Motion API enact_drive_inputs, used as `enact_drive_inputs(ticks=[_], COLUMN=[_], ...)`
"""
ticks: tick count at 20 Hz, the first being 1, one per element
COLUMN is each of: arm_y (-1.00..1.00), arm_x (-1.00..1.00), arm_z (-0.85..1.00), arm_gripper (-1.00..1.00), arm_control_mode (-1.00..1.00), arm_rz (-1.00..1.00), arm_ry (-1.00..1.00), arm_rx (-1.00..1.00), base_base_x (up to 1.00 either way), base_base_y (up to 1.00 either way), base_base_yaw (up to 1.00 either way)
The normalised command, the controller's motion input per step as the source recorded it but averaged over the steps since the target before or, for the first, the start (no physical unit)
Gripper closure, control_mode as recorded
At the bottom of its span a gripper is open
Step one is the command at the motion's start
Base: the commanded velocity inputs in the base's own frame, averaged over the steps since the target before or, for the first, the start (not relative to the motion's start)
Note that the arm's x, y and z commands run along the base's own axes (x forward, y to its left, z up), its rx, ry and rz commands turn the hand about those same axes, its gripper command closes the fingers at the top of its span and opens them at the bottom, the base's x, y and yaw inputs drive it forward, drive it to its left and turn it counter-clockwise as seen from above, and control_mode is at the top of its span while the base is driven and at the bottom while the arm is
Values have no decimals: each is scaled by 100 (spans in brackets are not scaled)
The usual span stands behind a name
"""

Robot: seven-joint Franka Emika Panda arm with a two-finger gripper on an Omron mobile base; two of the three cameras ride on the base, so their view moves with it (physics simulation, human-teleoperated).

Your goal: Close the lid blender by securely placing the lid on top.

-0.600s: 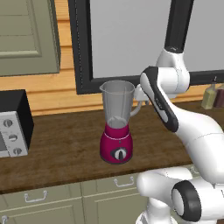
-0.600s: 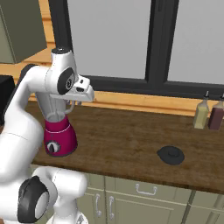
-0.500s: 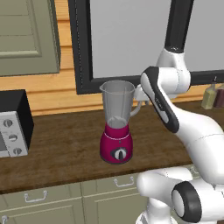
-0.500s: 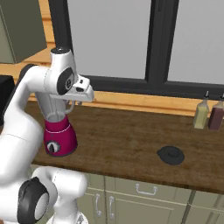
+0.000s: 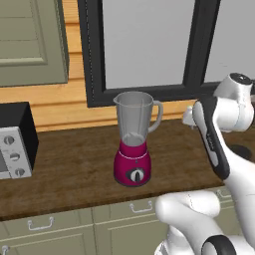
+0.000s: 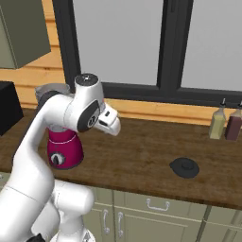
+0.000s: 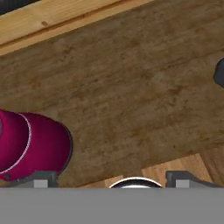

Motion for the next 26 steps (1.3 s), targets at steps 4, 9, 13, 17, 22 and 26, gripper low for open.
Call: enact_drive_inputs(ticks=[4,9,13,17,22,26], arm_y=[-100,-100,-100,-100,-100,-78], arm_x=[-10,0,1,0,1,15], arm_z=[-33,-21,-40,-34,-25,-7], arm_gripper=[-100,-100,-100,-100,-100,-100], arm_control_mode=[-100,-100,-100,-100,-100,-100], arm_rz=[-40,-35,-11,-3,-4,0], arm_ry=[18,26,18,10,10,5], arm_rx=[21,20,17,14,7,0], base_base_x=[0,0,0,0,0,0], base_base_y=[0,0,0,0,0,0], base_base_yaw=[0,0,0,0,0,0])
